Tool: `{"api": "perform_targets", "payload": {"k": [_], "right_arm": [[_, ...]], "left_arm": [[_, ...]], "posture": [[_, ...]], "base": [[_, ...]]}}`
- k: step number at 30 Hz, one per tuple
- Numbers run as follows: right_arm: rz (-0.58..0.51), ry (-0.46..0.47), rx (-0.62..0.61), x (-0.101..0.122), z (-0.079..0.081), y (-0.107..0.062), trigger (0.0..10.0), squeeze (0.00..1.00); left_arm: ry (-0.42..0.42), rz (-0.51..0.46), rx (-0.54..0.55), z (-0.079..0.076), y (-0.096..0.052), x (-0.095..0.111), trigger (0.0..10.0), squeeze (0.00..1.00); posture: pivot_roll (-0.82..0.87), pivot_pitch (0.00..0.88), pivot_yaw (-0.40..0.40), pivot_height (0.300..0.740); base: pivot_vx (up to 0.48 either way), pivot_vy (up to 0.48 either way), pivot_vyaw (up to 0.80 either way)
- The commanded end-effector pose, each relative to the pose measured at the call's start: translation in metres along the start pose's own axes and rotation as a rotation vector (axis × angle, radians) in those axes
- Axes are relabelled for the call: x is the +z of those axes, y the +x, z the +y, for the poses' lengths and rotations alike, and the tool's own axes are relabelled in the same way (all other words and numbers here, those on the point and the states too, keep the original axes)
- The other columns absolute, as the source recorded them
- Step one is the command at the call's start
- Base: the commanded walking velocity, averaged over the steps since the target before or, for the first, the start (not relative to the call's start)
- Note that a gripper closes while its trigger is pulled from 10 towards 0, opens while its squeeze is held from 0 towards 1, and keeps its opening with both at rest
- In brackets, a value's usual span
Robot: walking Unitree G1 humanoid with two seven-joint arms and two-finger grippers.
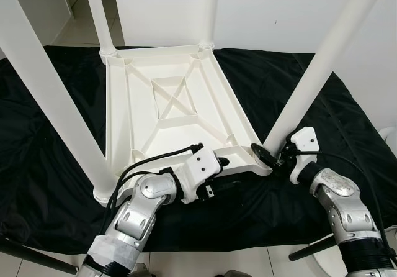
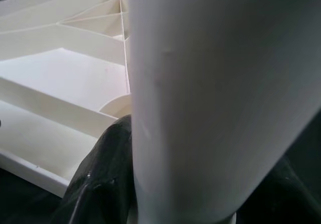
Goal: Building children table
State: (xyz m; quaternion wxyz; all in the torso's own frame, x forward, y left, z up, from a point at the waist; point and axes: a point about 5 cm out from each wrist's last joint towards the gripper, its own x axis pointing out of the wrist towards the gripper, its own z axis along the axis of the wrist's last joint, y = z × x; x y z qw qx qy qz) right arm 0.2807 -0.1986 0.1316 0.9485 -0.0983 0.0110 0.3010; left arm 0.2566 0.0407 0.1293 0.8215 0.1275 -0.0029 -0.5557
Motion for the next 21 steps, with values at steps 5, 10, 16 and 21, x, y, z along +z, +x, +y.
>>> {"api": "perform_targets", "payload": {"k": [5, 10, 16, 21], "right_arm": [[0.078, -0.011, -0.036, -0.016, 0.006, -0.002, 10.0, 0.00], [0.052, 0.042, -0.187, -0.013, 0.006, 0.002, 10.0, 0.00], [0.032, 0.121, -0.367, -0.011, 0.020, 0.008, 10.0, 0.00], [0.038, 0.189, -0.541, -0.012, 0.026, 0.009, 10.0, 0.00]], "left_arm": [[0.017, 0.007, 0.125, 0.009, 0.000, -0.001, 10.0, 0.00], [-0.001, -0.016, 0.153, 0.015, 0.001, 0.003, 10.0, 0.00], [0.000, -0.018, 0.157, 0.016, 0.000, 0.004, 10.0, 0.00], [0.001, -0.016, 0.160, 0.016, 0.000, 0.003, 10.0, 0.00]], "posture": [[0.02, 0.019, -0.040, 0.740], [0.02, 0.020, -0.039, 0.740], [0.02, 0.019, -0.041, 0.740], [0.02, 0.016, -0.043, 0.740]], "base": [[0.000, 0.000, 0.00], [0.000, 0.000, 0.00], [0.000, 0.000, 0.00], [0.000, 0.000, 0.00]]}}
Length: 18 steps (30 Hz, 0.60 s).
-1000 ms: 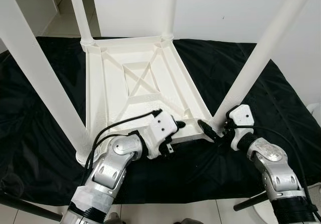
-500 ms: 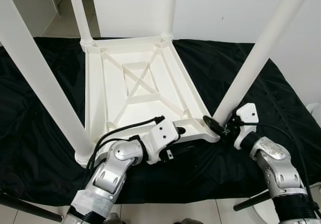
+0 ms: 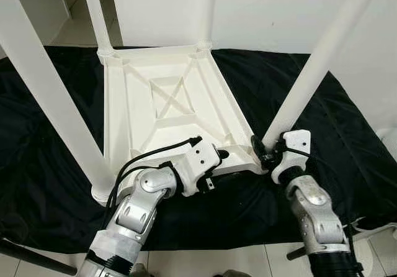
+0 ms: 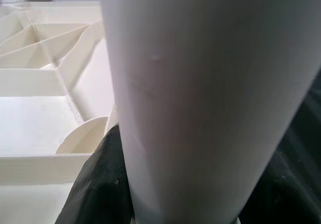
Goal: Building children table
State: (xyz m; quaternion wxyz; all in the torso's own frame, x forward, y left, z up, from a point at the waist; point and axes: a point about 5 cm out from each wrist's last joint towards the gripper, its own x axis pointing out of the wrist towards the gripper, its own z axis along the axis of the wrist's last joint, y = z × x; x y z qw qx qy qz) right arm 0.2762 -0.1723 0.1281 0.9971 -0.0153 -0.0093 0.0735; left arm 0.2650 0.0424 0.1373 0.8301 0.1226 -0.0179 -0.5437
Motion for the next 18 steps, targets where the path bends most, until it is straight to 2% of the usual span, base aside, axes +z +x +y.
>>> {"api": "perform_targets", "payload": {"k": [1, 3, 5, 8, 9, 11, 14, 18], "right_arm": [[0.089, -0.023, -0.141, -0.015, 0.000, -0.005, 10.0, 0.00], [0.097, -0.051, -0.251, -0.016, 0.004, -0.009, 10.0, 0.00], [0.088, -0.017, -0.351, -0.015, 0.010, -0.014, 10.0, 0.00], [0.085, 0.010, -0.409, -0.014, 0.012, -0.017, 10.0, 0.00], [0.085, 0.012, -0.449, -0.013, 0.019, -0.017, 10.0, 0.00], [0.085, 0.013, -0.460, -0.013, 0.022, -0.017, 10.0, 0.00], [0.055, 0.063, -0.385, -0.008, 0.033, -0.013, 10.0, 0.00], [0.054, 0.060, -0.385, -0.008, 0.031, -0.015, 10.0, 0.00]], "left_arm": [[-0.003, 0.011, 0.126, 0.006, -0.001, -0.003, 10.0, 0.00], [-0.002, 0.011, 0.124, 0.006, -0.001, -0.003, 10.0, 0.00], [0.000, 0.013, 0.128, 0.007, -0.001, -0.002, 10.0, 0.00], [0.000, 0.013, 0.130, 0.008, -0.001, -0.002, 10.0, 0.00], [0.000, 0.012, 0.131, 0.008, -0.001, -0.002, 10.0, 0.00], [0.000, 0.012, 0.132, 0.008, -0.001, -0.002, 10.0, 0.00], [-0.011, -0.004, 0.116, 0.007, 0.000, 0.000, 10.0, 0.00], [-0.003, -0.007, 0.103, 0.006, 0.002, 0.001, 10.0, 0.00]], "posture": [[0.03, 0.013, -0.047, 0.740], [0.04, 0.008, -0.052, 0.740], [0.04, 0.008, -0.052, 0.740], [0.04, 0.008, -0.052, 0.740], [0.04, 0.002, -0.053, 0.740], [0.04, 0.002, -0.053, 0.740], [0.03, 0.000, -0.046, 0.740], [0.03, 0.000, -0.046, 0.740]], "base": [[0.000, 0.000, 0.00], [0.000, 0.000, 0.00], [0.000, 0.000, 0.00], [0.000, 0.000, 0.00], [0.000, 0.000, 0.00], [0.000, 0.000, 0.00], [0.000, 0.000, 0.00], [0.000, 0.000, 0.00]]}}
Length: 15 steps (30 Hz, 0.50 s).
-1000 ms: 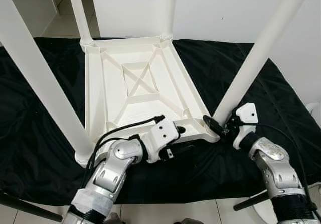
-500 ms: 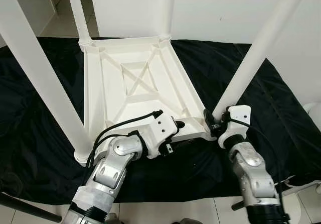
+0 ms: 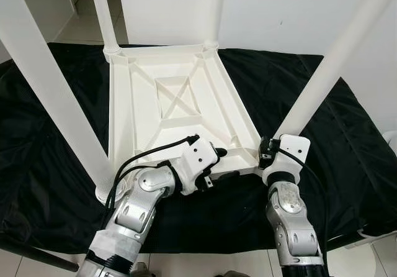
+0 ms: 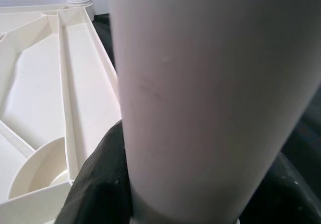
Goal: Building children table
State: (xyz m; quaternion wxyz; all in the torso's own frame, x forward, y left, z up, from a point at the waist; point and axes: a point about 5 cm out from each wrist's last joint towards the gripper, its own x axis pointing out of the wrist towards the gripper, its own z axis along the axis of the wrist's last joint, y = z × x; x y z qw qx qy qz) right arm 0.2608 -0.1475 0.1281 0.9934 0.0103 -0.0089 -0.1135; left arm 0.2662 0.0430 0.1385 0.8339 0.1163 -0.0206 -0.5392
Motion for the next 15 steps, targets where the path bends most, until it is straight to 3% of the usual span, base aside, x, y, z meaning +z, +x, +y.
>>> {"api": "perform_targets", "payload": {"k": [1, 7, 8, 9, 10, 11, 15], "right_arm": [[0.045, 0.006, -0.005, -0.009, 0.000, -0.005, 10.0, 1.00], [0.015, 0.020, 0.043, -0.006, -0.006, -0.009, 10.0, 1.00], [0.019, 0.040, 0.111, -0.006, -0.020, -0.010, 10.0, 1.00], [0.019, 0.040, 0.111, -0.006, -0.020, -0.010, 10.0, 1.00], [0.018, 0.028, 0.139, -0.006, -0.026, -0.010, 10.0, 0.93], [0.010, -0.001, 0.195, -0.004, -0.035, -0.009, 10.0, 0.00], [-0.015, -0.039, 0.293, 0.000, -0.043, -0.008, 10.0, 0.00]], "left_arm": [[0.007, 0.003, 0.090, 0.004, 0.002, 0.000, 10.0, 0.00], [0.002, 0.000, 0.095, 0.005, 0.002, 0.000, 10.0, 0.00], [-0.002, -0.001, 0.095, 0.005, 0.002, 0.000, 10.0, 0.00], [-0.002, -0.001, 0.095, 0.005, 0.002, 0.000, 10.0, 0.00], [-0.005, -0.004, 0.093, 0.004, 0.002, 0.000, 10.0, 0.00], [-0.007, -0.005, 0.090, 0.004, 0.002, 0.000, 10.0, 0.00], [-0.003, -0.004, 0.087, 0.004, 0.002, 0.000, 10.0, 0.00]], "posture": [[0.02, 0.000, -0.046, 0.740], [0.02, 0.000, -0.046, 0.740], [0.02, 0.000, -0.046, 0.740], [0.02, 0.000, -0.046, 0.740], [0.02, 0.000, -0.047, 0.740], [0.02, 0.000, -0.044, 0.740], [0.01, 0.000, -0.042, 0.740]], "base": [[0.000, 0.000, 0.00], [0.000, 0.000, 0.00], [0.000, 0.000, 0.00], [0.000, 0.000, 0.00], [0.000, 0.000, 0.00], [0.000, 0.000, 0.00], [0.000, 0.000, 0.00]]}}
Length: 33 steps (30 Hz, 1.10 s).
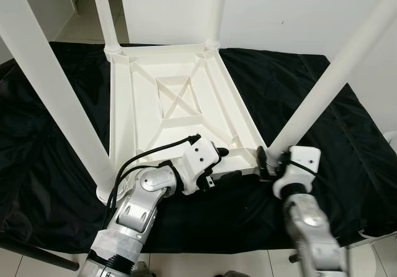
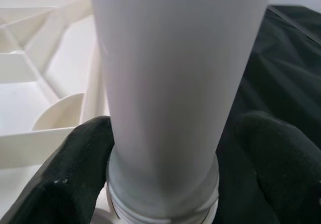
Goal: Building children table
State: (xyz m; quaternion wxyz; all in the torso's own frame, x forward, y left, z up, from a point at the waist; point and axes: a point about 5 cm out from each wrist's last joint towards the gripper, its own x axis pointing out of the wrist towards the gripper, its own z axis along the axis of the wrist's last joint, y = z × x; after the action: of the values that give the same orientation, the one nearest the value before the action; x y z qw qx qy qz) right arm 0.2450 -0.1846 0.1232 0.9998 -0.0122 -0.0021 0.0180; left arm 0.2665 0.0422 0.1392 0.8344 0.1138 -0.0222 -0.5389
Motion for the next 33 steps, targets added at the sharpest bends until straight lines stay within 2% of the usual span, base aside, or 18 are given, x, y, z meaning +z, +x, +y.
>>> {"api": "perform_targets", "payload": {"k": [1, 6, 8, 9, 10, 14, 16, 19, 20, 21, 22, 30, 31, 33], "right_arm": [[-0.027, 0.002, 0.028, 0.004, -0.004, -0.001, 10.0, 0.00], [-0.027, -0.047, 0.141, 0.004, -0.009, -0.001, 10.0, 0.00], [-0.019, -0.096, 0.302, 0.004, -0.013, 0.004, 10.0, 0.00], [-0.019, -0.096, 0.302, 0.004, -0.013, 0.004, 10.0, 0.00], [-0.010, -0.107, 0.369, 0.004, -0.014, 0.006, 10.0, 0.00], [0.002, -0.130, 0.411, 0.003, -0.014, 0.010, 10.0, 0.00], [0.038, -0.149, 0.524, 0.004, -0.014, 0.023, 10.0, 0.00], [0.060, -0.197, 0.587, 0.006, -0.016, 0.033, 10.0, 0.00], [0.069, -0.209, 0.592, 0.005, -0.019, 0.036, 3.8, 0.00], [0.069, -0.209, 0.592, 0.005, -0.019, 0.036, 3.8, 0.00], [0.074, -0.208, 0.598, 0.005, -0.021, 0.037, 0.0, 0.00], [0.114, -0.187, 0.631, -0.003, -0.026, 0.029, 0.0, 0.00], [0.117, -0.168, 0.614, -0.004, -0.025, 0.028, 10.0, 0.00], [0.102, -0.147, 0.573, -0.004, -0.021, 0.026, 10.0, 0.00]], "left_arm": [[-0.001, 0.001, 0.086, 0.003, 0.002, 0.000, 10.0, 0.00], [0.005, 0.002, 0.083, 0.004, 0.002, 0.000, 10.0, 0.00], [0.007, 0.003, 0.079, 0.004, 0.003, 0.000, 10.0, 0.00], [0.007, 0.003, 0.079, 0.004, 0.003, 0.000, 10.0, 0.00], [0.006, 0.002, 0.075, 0.003, 0.004, 0.000, 10.0, 0.00], [0.008, 0.003, 0.072, 0.003, 0.004, 0.000, 10.0, 0.00], [0.022, 0.000, 0.064, 0.004, 0.006, 0.001, 10.0, 0.00], [0.026, -0.005, 0.063, 0.005, 0.007, 0.003, 10.0, 0.00], [0.023, -0.007, 0.065, 0.005, 0.008, 0.003, 10.0, 0.00], [0.023, -0.007, 0.065, 0.005, 0.008, 0.003, 10.0, 0.00], [0.023, -0.008, 0.066, 0.004, 0.008, 0.003, 10.0, 0.00], [0.018, -0.004, 0.073, 0.003, 0.005, 0.002, 10.0, 0.00], [0.018, -0.004, 0.076, 0.004, 0.005, 0.002, 10.0, 0.00], [0.017, -0.003, 0.079, 0.005, 0.005, 0.003, 10.0, 0.00]], "posture": [[0.01, 0.000, -0.042, 0.740], [0.01, 0.000, -0.037, 0.740], [0.01, 0.000, -0.027, 0.740], [0.01, 0.000, -0.027, 0.740], [0.01, 0.000, -0.025, 0.740], [0.01, 0.000, -0.023, 0.740], [0.00, 0.000, -0.015, 0.740], [0.00, 0.000, -0.015, 0.740], [0.01, 0.000, -0.027, 0.740], [0.01, 0.000, -0.027, 0.740], [0.02, 0.000, -0.029, 0.740], [0.03, 0.000, -0.033, 0.740], [0.03, 0.000, -0.033, 0.740], [0.03, 0.000, -0.034, 0.740]], "base": [[0.000, 0.000, 0.00], [0.000, 0.000, 0.00], [0.000, 0.000, 0.00], [0.000, 0.000, 0.00], [0.000, 0.000, 0.00], [0.000, 0.000, 0.00], [0.000, 0.000, 0.00], [0.000, 0.000, 0.00], [0.000, 0.000, 0.00], [0.000, 0.000, 0.00], [0.000, 0.000, 0.00], [0.000, 0.000, 0.00], [0.000, 0.000, 0.00], [0.000, 0.000, 0.00]]}}
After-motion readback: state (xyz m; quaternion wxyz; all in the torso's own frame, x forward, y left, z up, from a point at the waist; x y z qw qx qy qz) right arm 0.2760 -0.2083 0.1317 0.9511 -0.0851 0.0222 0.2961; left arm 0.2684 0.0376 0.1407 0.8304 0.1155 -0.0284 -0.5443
